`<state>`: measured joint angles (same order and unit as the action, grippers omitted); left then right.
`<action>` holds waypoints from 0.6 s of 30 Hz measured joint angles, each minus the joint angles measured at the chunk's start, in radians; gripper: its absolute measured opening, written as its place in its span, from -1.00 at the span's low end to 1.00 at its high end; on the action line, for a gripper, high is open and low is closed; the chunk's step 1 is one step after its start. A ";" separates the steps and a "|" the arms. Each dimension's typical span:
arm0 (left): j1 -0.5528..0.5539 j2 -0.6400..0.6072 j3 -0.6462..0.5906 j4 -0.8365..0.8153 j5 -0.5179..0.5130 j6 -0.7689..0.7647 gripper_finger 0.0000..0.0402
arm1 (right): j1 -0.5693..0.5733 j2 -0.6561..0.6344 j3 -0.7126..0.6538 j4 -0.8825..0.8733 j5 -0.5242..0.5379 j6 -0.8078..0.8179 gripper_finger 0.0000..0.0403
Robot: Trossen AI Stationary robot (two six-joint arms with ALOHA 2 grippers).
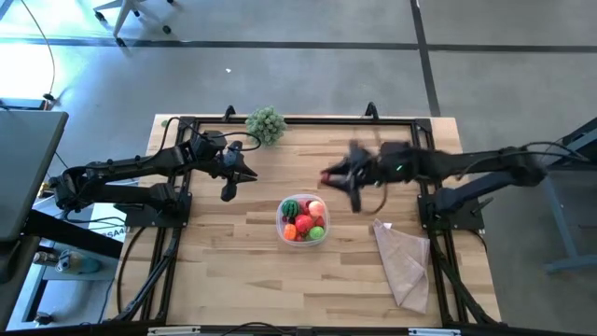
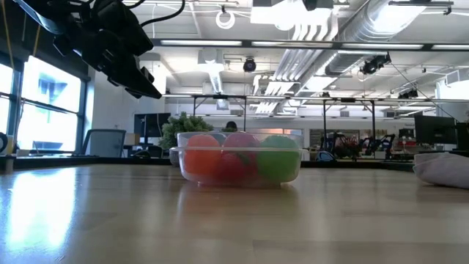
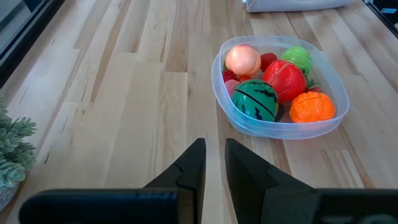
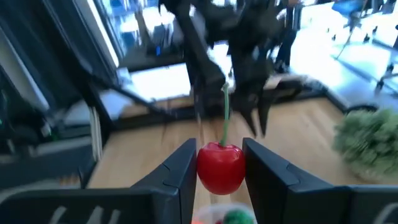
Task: Pick and placing Produce into tupperware
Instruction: Put the cherry into the transparent container
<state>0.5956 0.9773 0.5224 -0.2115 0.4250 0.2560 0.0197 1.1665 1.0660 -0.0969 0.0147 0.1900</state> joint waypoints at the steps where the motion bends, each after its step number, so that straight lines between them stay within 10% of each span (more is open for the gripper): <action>1: 0.000 0.000 0.000 0.000 0.000 0.000 -0.75 | 0.023 0.025 0.000 -0.002 0.021 -0.011 -0.50; 18: 0.000 0.000 0.000 0.000 0.000 0.000 -0.75 | 0.139 0.503 -0.001 0.019 0.174 0.074 -0.50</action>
<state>0.5955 0.9775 0.5224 -0.2115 0.4249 0.2559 0.1590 1.6692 1.0649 -0.0780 0.1890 0.2636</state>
